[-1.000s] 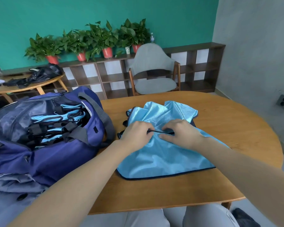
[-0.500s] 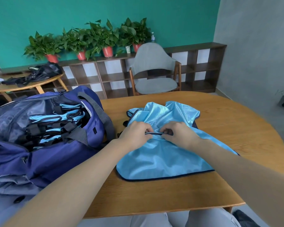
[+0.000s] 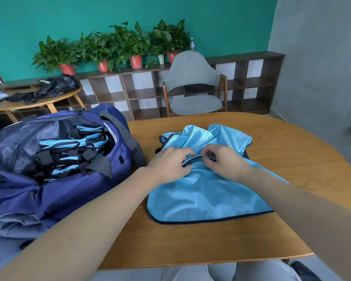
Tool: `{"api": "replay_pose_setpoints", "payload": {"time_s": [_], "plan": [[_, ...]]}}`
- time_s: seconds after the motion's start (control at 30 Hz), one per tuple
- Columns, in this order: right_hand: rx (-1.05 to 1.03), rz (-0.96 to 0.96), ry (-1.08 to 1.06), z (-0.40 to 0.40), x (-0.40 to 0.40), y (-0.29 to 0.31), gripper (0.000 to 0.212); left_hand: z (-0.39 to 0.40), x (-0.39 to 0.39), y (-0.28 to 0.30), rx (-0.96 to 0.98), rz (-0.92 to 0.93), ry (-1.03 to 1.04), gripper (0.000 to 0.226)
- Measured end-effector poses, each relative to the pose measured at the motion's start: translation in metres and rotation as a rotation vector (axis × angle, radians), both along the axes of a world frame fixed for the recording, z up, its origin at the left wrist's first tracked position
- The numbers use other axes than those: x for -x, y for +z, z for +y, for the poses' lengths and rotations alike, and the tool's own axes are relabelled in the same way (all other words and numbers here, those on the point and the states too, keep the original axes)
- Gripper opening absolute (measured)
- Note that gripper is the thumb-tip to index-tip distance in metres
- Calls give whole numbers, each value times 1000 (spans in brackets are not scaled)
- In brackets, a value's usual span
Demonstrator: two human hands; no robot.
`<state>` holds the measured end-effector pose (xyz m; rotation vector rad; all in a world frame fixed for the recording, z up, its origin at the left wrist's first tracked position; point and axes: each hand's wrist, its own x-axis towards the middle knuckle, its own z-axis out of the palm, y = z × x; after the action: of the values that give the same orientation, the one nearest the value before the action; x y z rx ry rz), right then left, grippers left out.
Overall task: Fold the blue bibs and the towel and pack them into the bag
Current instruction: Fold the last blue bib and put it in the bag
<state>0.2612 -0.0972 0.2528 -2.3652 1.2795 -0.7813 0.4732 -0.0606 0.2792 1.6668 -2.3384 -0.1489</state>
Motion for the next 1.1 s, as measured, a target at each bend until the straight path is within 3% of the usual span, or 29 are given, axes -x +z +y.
{"api": "replay_pose_setpoints", "payload": {"time_s": [0.2, 0.37, 0.5, 0.67, 0.9, 1.03, 1.1], "plan": [[-63, -180, -21, 3, -3, 9, 15, -1, 13, 2, 222, -34, -7, 52], [-63, -316, -40, 5, -3, 19, 20, -1, 24, 5, 349, -16, 4, 44], [-30, -227, -42, 8, 6, 26, 20, 3, 16, 13, 337, 63, -17, 41], [-28, 82, -55, 10, 24, 29, 43, 11, -1, 27, 231, 122, -70, 27], [-14, -153, -146, 15, 53, 36, 21, 15, -31, 34, 314, 74, -104, 25], [48, -126, -202, 19, 69, 41, 18, 18, -47, 40, 371, 138, -125, 30], [100, -90, -253, 20, 77, 45, 26, 22, -54, 44, 400, 118, -100, 33]]}}
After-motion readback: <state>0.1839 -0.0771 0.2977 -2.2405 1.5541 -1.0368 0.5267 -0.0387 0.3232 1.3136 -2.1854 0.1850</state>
